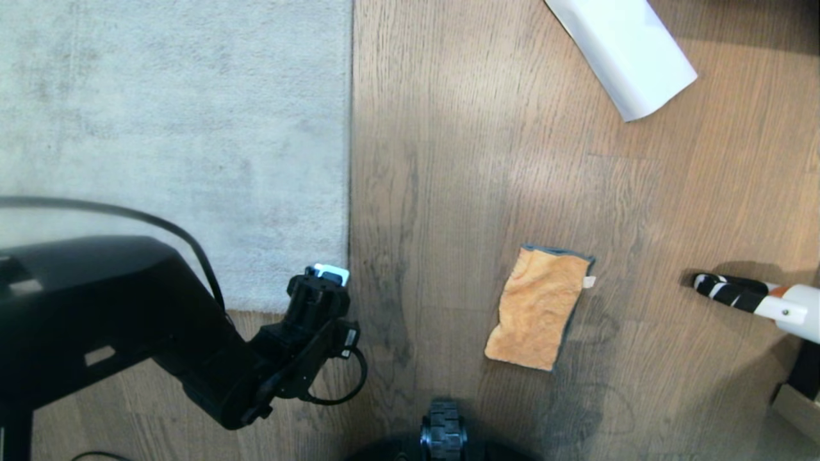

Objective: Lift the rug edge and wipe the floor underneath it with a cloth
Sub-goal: Lift up the carpet

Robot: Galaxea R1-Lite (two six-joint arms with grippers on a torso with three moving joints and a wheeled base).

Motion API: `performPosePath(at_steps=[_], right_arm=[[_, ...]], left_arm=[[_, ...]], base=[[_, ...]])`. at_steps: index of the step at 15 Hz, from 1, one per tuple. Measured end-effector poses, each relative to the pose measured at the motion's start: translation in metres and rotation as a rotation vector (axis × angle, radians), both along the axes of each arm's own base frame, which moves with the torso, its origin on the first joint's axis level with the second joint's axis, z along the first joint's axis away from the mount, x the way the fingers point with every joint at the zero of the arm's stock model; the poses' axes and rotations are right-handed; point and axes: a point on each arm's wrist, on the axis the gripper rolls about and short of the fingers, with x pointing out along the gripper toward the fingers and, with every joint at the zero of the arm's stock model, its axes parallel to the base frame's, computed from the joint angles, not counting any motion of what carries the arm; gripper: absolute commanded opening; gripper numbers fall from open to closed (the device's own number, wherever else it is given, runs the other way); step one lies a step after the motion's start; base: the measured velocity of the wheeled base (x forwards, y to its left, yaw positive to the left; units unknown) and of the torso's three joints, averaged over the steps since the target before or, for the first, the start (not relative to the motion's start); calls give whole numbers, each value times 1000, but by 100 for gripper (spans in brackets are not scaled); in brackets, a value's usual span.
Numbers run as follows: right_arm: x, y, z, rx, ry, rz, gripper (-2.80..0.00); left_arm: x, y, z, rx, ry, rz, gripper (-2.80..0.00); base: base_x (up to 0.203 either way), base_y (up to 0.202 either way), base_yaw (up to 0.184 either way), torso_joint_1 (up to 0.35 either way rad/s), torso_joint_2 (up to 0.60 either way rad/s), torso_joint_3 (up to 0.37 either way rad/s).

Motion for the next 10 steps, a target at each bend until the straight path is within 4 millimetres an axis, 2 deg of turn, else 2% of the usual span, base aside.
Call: performPosePath(at_steps=[10], right_arm=[[0, 0, 0, 0, 0, 0, -280]], left_arm=[[8, 8, -21, 127, 28, 43, 0]], base=[[0, 0, 0, 0, 0, 0]])
